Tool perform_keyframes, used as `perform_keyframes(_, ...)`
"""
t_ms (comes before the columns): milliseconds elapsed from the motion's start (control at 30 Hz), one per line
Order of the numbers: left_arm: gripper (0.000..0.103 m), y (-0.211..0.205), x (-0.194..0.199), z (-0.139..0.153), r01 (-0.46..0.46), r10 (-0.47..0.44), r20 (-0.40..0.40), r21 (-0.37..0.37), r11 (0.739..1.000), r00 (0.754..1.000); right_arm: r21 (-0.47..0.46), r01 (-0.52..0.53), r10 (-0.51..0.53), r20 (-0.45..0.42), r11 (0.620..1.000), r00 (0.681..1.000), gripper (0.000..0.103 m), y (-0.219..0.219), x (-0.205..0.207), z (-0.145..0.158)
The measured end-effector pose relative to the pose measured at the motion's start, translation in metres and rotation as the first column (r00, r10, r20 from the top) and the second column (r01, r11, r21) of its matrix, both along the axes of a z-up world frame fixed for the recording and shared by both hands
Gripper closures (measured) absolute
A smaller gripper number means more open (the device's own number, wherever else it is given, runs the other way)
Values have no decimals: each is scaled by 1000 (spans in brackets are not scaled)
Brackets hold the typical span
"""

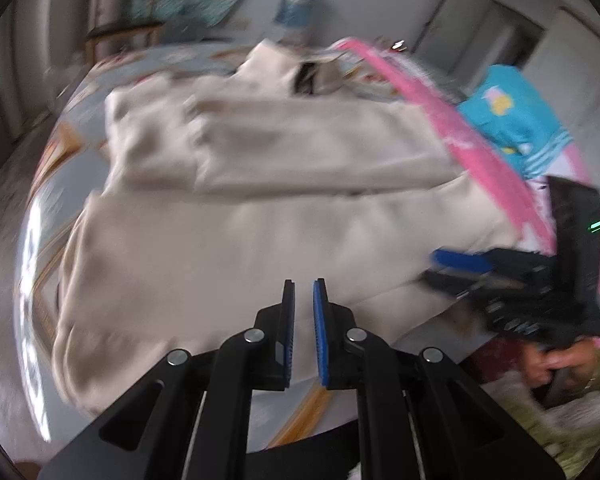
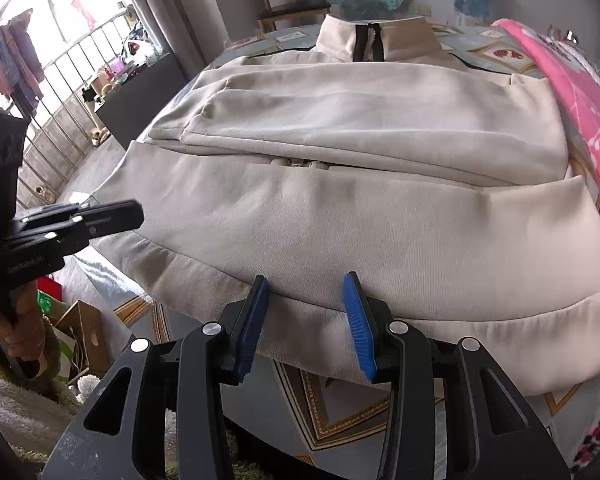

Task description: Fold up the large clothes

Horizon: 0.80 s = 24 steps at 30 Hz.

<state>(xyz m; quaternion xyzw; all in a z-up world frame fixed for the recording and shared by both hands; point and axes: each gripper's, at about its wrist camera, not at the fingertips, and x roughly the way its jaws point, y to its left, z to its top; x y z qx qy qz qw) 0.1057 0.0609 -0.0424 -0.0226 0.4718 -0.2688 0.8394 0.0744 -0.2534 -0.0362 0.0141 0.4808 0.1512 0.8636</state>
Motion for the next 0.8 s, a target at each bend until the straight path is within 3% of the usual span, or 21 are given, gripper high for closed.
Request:
perform_keyframes(133, 94, 18, -1, -7, -35, 33, -34, -78, 996, 999, 15, 1, -1, -5, 1000, 1000, 65, -4, 0, 2)
perform_keyframes(300, 93, 45, -5, 13, -137, 140, 42, -74, 988, 989, 28, 86, -87, 41, 996, 995, 61, -31, -4, 16)
perform_keyframes(367, 91, 61, -1, 11, -207, 208, 42, -46, 977, 977, 22, 161, -161, 31, 987, 986, 53, -52, -1, 13)
perform_keyframes(433, 91, 74, 11, -4, -282, 282, -10, 21, 959, 959, -8, 215, -215, -5, 977, 977, 50, -66, 5, 3)
perform_keyframes(500, 91, 86, 13, -6, -308, 306, -50, -39, 951, 951, 19, 211, -211, -12, 977, 977, 50, -73, 6, 1)
perform_keyframes(533, 91, 84, 14, -4, -309, 308, -53, -22, 951, 950, 22, 209, -208, -23, 978, 978, 50, -73, 8, 3)
perform_keyframes(600, 90, 74, 14, 4, -305, 306, -14, 38, 952, 952, 38, 210, -209, -26, 977, 978, 39, -75, 8, 7)
perform_keyframes(633, 85, 68, 14, 10, -300, 300, 3, 53, 952, 954, 53, 211, -210, -21, 976, 977, 30, -78, 9, 10)
perform_keyframes(800, 59, 44, 27, 42, -305, 300, 63, 112, 946, 952, 83, 218, -218, -6, 972, 976, 20, -88, 16, 27)
